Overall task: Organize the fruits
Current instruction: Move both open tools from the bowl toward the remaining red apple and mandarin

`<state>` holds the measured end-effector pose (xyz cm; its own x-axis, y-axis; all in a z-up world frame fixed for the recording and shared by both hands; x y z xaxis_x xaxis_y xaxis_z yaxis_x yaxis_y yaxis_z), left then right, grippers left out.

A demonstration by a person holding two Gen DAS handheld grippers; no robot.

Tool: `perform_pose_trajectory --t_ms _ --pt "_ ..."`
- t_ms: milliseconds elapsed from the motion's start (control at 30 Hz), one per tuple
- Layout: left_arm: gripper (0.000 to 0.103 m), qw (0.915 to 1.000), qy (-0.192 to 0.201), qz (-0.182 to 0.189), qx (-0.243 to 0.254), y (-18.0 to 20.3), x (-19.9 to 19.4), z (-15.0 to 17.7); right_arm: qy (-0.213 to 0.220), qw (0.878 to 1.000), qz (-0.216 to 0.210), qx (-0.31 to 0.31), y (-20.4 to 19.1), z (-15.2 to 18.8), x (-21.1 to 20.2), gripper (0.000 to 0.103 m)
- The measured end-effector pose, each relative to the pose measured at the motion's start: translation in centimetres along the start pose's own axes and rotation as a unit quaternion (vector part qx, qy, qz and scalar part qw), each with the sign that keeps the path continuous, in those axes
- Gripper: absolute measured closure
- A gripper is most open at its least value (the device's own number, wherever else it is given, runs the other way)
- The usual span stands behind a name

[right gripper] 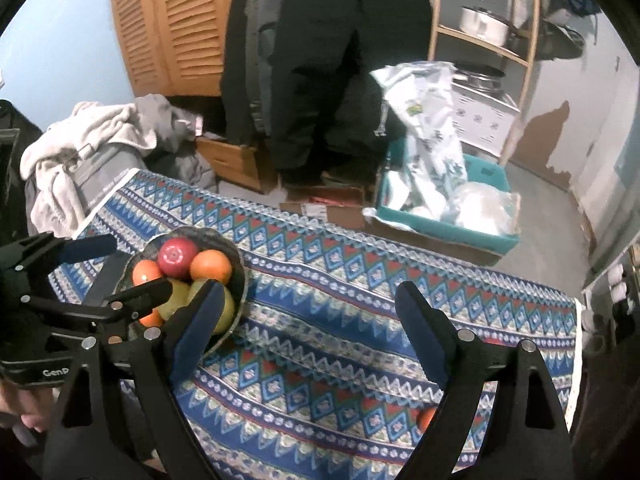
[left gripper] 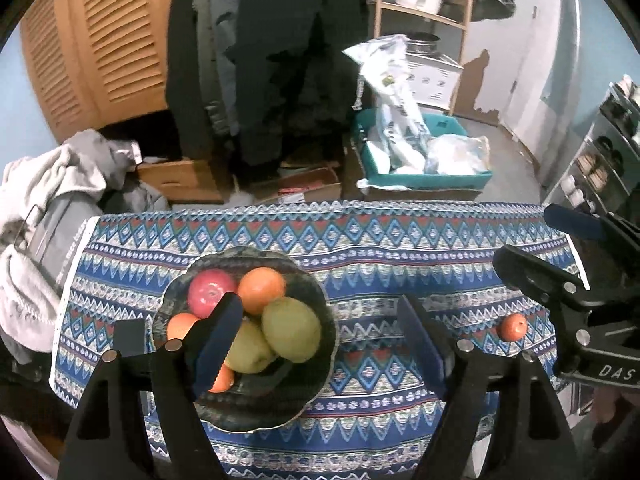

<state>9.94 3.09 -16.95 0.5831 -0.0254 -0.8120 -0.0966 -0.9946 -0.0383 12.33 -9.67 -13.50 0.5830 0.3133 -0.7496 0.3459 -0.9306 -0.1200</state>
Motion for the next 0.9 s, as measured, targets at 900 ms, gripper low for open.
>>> perform_pose_trajectory --t_ms 900 --pt "0.017 0.9937 -0.015 0.007 0.111 12.1 2.9 -3.5 -0.075 0.993 0.070 0.051 16.5 6.1 0.0 0.016"
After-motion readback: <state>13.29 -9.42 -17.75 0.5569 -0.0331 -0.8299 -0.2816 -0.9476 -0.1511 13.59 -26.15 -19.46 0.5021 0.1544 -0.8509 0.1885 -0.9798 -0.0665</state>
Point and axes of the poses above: each gripper's, at about its wrist camera, not at the fingertips, and x roughly the way its jaws point, y to its right, z to its underside, the point moved 7 cm from there along x, roughly the way its jaws point, and after that the axes turned 6 degrees about x, right-handed, at the moved point
